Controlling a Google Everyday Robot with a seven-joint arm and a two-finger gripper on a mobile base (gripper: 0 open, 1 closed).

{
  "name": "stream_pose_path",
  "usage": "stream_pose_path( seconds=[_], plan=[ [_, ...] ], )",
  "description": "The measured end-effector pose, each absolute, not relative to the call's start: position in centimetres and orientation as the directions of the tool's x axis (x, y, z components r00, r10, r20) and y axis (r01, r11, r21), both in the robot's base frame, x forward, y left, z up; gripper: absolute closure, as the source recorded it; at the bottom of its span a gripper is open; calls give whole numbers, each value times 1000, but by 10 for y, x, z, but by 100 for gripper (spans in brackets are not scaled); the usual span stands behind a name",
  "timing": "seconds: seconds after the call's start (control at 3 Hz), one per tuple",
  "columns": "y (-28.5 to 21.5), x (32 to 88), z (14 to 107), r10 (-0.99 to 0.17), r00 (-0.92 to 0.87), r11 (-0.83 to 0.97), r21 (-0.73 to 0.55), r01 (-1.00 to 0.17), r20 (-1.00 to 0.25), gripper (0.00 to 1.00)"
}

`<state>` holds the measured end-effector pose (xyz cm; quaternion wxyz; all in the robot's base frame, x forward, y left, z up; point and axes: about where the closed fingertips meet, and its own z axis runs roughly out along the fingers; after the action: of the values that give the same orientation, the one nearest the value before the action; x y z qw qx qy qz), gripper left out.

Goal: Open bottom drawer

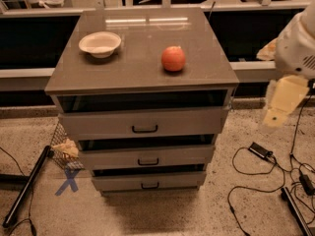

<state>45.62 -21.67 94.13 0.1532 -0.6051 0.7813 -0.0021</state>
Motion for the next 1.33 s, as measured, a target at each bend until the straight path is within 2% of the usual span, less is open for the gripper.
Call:
stream_pose_path(
  seconds=[0.33, 0.67, 1.0, 1.33],
  plan=[
    [-200, 460, 891, -928, -190, 240, -123, -963, -321, 0],
    [-199, 436, 814, -892, -195, 248, -81, -965, -407, 0],
    [-204, 430, 780, -880, -220, 282, -90, -955, -421, 0],
    [-190, 447, 763, -874, -178, 253, -109, -961, -453, 0]
  ],
)
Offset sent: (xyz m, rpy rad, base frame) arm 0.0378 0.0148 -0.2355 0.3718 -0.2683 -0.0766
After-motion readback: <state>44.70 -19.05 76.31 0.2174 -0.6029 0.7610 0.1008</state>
